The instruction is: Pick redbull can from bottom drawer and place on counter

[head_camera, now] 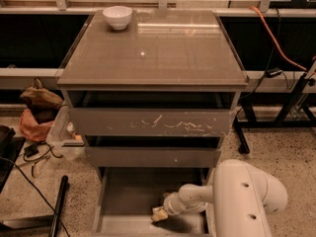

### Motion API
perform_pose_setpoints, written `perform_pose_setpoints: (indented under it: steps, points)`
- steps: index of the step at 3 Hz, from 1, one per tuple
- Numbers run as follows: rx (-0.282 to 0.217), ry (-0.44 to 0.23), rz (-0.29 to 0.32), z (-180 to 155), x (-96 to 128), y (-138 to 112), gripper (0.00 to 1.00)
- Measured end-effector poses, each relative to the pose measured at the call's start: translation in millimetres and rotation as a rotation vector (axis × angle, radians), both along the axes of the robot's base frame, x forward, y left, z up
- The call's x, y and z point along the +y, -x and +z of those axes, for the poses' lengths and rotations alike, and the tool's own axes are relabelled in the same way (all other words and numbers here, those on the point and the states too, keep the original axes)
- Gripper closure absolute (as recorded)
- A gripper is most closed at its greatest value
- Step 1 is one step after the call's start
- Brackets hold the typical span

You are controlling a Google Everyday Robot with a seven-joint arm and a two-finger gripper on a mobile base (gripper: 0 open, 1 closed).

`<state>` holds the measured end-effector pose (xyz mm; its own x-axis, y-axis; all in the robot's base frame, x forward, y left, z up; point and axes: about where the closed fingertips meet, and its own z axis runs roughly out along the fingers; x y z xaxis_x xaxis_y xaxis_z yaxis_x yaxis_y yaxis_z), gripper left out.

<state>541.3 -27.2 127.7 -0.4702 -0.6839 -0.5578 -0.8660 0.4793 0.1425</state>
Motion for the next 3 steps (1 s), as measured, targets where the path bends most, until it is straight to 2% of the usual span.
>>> perform_pose_setpoints:
  steps: [2,3]
  points:
    - [0.000,0.000,0.000,0,0,0,0.75]
    - [-0.020,-0.029,-0.005,23,0,0,0.97]
